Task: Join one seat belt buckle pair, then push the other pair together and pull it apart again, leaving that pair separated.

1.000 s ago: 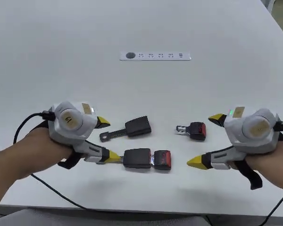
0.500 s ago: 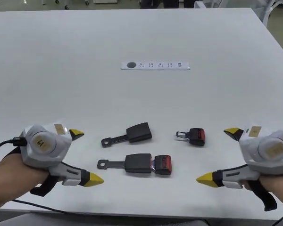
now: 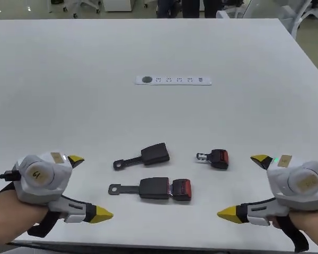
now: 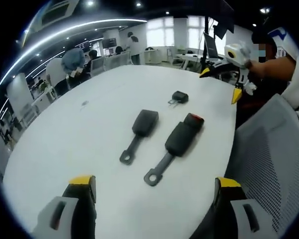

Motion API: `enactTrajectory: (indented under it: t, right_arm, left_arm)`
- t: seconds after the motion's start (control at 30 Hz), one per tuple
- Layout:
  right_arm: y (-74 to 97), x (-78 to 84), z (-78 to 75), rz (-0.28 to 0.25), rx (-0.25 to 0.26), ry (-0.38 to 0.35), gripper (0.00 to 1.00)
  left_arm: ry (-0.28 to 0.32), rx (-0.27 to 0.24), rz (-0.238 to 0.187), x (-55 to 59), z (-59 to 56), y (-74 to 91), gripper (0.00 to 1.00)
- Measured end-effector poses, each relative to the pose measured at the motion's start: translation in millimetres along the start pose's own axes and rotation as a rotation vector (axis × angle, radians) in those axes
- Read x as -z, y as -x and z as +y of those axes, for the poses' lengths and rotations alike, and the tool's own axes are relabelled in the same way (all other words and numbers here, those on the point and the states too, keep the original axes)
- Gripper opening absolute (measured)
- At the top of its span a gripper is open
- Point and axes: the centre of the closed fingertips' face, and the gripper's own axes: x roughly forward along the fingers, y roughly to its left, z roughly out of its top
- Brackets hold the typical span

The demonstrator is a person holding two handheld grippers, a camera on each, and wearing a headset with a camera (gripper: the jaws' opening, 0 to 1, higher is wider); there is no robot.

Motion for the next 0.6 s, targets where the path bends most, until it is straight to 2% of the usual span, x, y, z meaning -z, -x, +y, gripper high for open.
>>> enactTrajectory:
  t: [0.1, 0.17, 0.33, 0.43, 0.47, 0.53, 0.6]
  right_arm:
    - [-6.0, 6.6, -6.5, 0.001, 0.003, 0.009, 1.00]
    - [-1.2, 0.7, -3.9, -0.001, 0.006, 0.012, 1.00]
    - [-2.5, 5.8, -14.3, -0.010, 0.023, -0.008, 1.00]
    - [2.5, 1.9, -11.6, -0.010, 0.027, -0.019, 1.00]
    - [4.3, 1.2, -11.6, -0.008, 0.031, -0.019, 1.00]
    - [-0.3, 8.0, -17.2, -0.009, 0.030, -0.031, 1.00]
    - [6.2, 0.9, -12.7, -0.011, 0.031, -0.031, 1.00]
  left_arm:
    - [0.004, 0.006, -0.009, 2.9, 0.5, -3.4, 1.00]
    - [-0.007, 0.013, -0.002, -0.8, -5.3, -3.2, 1.00]
    - [-0.019, 0.018, -0.006, -0.9, -1.1, -3.6, 1.00]
    - [-0.020, 0.021, -0.009, -0.4, 3.0, -3.9, 1.00]
    - [-0.020, 0.023, -0.006, -4.2, -1.0, -2.5, 1.00]
    - [-0.021, 0.025, -0.006, -4.6, 1.9, -3.3, 1.00]
    - [-0.022, 0.027, -0.008, -9.5, -0.8, -3.5, 1.00]
